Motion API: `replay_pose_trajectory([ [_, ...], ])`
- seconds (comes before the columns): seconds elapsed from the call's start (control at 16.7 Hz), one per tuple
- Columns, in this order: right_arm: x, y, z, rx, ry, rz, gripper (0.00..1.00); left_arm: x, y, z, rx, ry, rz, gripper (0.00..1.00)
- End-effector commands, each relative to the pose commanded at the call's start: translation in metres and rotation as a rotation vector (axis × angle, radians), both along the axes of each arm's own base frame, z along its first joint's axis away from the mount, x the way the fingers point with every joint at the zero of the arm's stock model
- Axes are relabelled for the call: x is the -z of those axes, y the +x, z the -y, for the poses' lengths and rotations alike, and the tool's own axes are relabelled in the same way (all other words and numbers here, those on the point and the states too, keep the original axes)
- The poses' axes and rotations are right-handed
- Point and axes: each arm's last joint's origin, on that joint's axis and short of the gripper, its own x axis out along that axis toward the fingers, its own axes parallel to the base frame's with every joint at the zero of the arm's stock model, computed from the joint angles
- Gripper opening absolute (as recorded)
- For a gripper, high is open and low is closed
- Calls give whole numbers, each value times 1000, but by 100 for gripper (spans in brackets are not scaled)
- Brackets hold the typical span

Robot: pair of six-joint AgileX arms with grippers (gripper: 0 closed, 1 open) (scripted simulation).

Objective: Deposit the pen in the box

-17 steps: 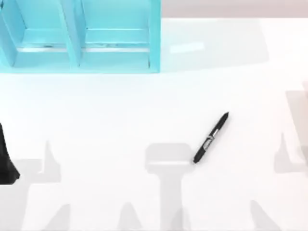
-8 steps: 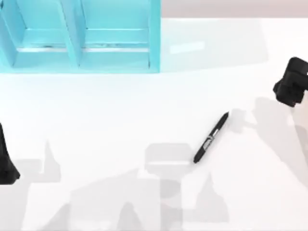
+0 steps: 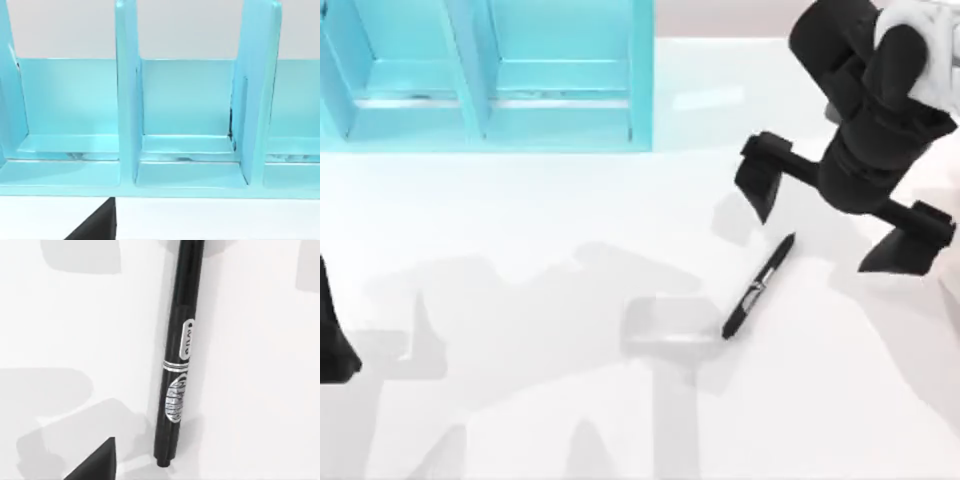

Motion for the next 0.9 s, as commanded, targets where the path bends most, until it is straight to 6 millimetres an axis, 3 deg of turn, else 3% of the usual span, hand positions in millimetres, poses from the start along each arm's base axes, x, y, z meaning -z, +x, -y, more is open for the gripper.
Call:
replay_pose_trajectory([
  [0.3, 25, 37, -22, 97, -12, -95, 100, 0, 0, 0, 0, 0, 0, 100],
  [0.72, 27, 39, -22, 105, -12, -97, 100, 0, 0, 0, 0, 0, 0, 100],
  [0.9, 50, 42, -25, 103, -13, -100, 100, 0, 0, 0, 0, 0, 0, 100],
])
